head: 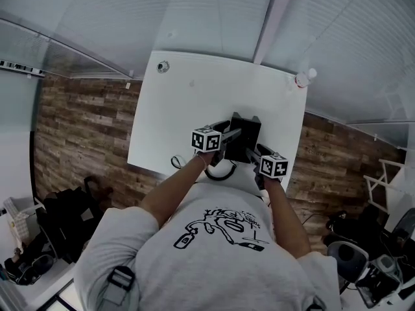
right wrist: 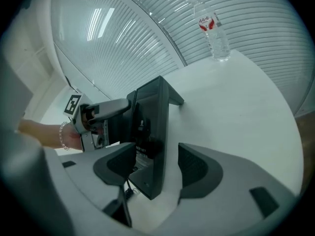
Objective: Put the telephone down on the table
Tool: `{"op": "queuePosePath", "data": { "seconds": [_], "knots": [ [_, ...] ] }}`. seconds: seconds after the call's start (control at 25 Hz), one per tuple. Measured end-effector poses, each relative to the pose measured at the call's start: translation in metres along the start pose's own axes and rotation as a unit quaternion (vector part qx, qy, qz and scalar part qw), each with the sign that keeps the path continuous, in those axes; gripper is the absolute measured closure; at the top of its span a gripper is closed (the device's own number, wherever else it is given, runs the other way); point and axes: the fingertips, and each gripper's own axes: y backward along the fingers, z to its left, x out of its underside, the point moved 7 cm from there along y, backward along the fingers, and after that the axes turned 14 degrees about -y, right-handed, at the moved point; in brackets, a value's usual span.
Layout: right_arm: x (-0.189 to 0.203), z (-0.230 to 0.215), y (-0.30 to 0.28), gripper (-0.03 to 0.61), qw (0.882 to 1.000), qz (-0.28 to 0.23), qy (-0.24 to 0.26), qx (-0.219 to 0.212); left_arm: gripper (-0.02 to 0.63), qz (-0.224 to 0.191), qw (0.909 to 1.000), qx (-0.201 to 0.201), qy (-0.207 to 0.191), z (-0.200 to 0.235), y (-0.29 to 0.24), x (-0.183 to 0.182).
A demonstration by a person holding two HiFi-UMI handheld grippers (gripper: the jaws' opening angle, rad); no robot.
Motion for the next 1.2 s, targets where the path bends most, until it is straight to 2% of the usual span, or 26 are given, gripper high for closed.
{"op": "queuePosePath", "data": {
  "seconds": [0.32, 0.64, 0.84, 1.2],
  "knots": [
    [-0.032, 0.007, 0.037, 0.344, 0.995, -0.068, 0.058, 0.036, 0.327, -0.035, 0.9978, -0.043, -0.035, -0.019, 0.031, -0.024],
    [-0.058, 0.044, 0.072, 0.355, 0.985, -0.126, 0.115, 0.036, 0.330, -0.088, 0.9928, -0.051, -0.064, -0.049, 0.066, -0.056],
    [-0.074, 0.074, 0.101, 0.411, 0.976, -0.167, 0.139, 0.028, 0.405, -0.131, 0.9855, -0.045, -0.098, -0.077, 0.087, -0.086],
    [-0.102, 0.141, 0.151, 0.453, 0.954, -0.222, 0.204, 0.014, 0.483, -0.189, 0.9720, -0.039, -0.135, -0.120, 0.126, -0.132]
  ]
}}
